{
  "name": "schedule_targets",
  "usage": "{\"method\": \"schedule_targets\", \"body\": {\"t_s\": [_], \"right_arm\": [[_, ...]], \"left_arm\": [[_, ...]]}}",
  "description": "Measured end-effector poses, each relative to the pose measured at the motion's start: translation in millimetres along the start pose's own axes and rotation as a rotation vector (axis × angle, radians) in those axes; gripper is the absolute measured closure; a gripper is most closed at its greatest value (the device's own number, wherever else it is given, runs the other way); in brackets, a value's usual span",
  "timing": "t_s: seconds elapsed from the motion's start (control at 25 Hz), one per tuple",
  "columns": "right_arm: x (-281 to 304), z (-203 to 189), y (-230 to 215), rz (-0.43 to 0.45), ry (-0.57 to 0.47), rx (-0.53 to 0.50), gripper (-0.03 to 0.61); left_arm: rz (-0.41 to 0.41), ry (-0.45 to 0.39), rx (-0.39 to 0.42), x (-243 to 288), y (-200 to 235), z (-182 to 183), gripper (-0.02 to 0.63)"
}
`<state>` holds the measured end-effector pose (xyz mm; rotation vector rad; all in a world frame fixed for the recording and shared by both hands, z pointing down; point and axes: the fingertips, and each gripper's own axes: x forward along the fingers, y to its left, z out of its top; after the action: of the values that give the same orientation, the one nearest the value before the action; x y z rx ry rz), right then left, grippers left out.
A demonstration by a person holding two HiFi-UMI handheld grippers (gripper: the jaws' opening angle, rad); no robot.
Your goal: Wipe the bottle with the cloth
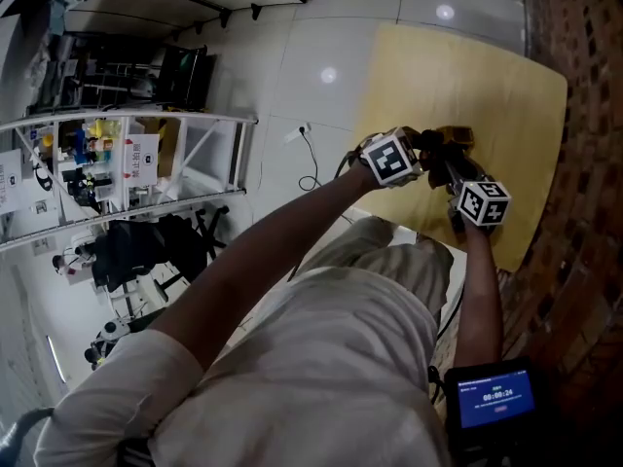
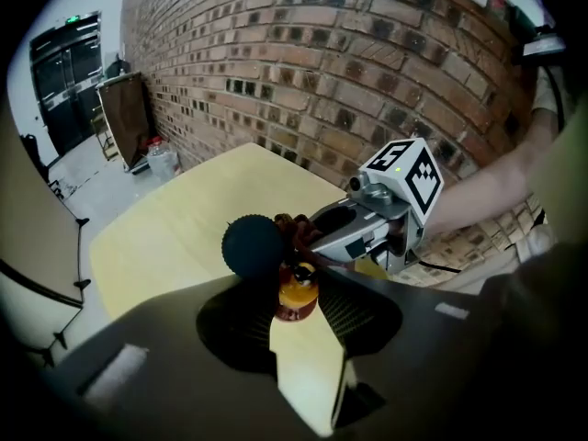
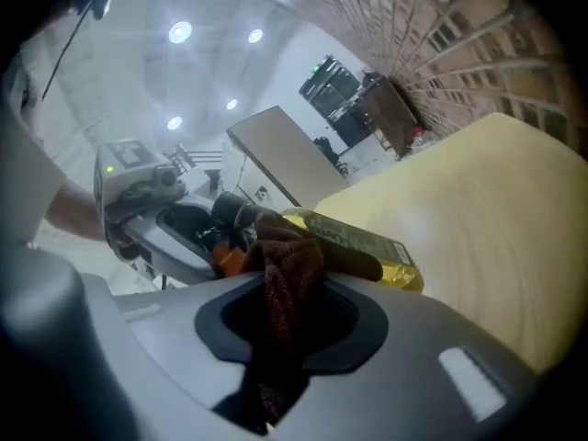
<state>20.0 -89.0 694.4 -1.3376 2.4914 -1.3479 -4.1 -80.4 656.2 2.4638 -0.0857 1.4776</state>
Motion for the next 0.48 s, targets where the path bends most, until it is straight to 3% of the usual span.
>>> {"method": "schedule_targets", "body": {"t_s": [0.12, 0.24, 0.36, 0.48], "right_arm": [[12, -9, -20, -0.033, 0.021, 0.115, 0.495], [25, -37, -40, -0.066, 0.188, 0.179, 0.499], [37, -62, -57, -0.104, 0.368, 0.116, 0.499], [40, -62, -63, -0.129, 0.443, 0.023, 0.499]], "left_arm": [[-0.028, 0.016, 0.046, 3, -2, -1, 0.459], [-0.044, 0.05, 0.127, 1, -12, -1, 0.457], [-0.042, 0.06, 0.102, 1, -10, -10, 0.457], [-0.049, 0.038, 0.077, 2, -9, -14, 0.457]]}}
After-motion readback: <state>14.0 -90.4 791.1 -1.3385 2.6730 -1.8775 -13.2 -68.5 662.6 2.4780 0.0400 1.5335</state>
